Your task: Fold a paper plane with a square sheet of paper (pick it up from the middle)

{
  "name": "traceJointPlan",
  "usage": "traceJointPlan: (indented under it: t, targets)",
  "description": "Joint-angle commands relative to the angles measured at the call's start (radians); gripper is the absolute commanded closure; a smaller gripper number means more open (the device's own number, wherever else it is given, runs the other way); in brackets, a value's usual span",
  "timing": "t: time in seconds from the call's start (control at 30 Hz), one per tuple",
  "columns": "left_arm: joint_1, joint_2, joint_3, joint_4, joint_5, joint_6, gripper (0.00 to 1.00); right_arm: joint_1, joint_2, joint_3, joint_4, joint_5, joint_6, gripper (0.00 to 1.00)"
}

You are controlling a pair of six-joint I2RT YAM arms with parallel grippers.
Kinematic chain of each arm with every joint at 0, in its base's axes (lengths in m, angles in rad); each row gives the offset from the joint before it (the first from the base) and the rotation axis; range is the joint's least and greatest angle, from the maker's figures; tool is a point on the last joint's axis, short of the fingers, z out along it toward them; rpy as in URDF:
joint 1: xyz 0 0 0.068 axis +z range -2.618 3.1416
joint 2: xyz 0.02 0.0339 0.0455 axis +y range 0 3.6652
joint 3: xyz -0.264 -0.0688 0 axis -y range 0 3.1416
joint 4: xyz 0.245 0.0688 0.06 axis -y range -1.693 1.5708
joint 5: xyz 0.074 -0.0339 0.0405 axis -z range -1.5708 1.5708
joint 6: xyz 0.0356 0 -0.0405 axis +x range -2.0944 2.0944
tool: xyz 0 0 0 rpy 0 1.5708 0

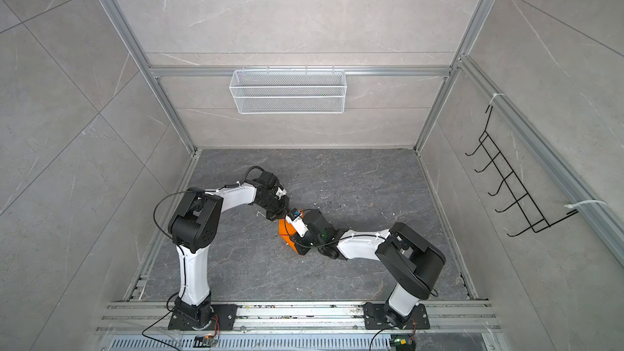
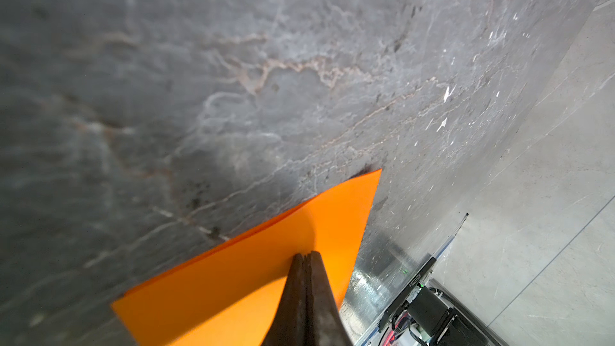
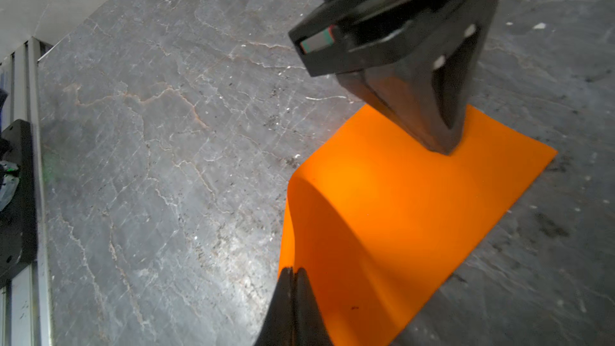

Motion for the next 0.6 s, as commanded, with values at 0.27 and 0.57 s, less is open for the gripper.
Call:
traceJointPlan:
  t: [0.27, 0.57]
  targets:
    - [-0.013, 0.061, 0.019, -0.072, -0.030, 0.074, 1.00, -0.045, 0.067, 0.005, 0.041, -0.007, 0.041, 0.93]
    - [-0.012, 0.073, 0.022, -0.072, -0.023, 0.083, 1.00, -0.055, 0.101, 0.030, 0.025, -0.006, 0.043, 0.93]
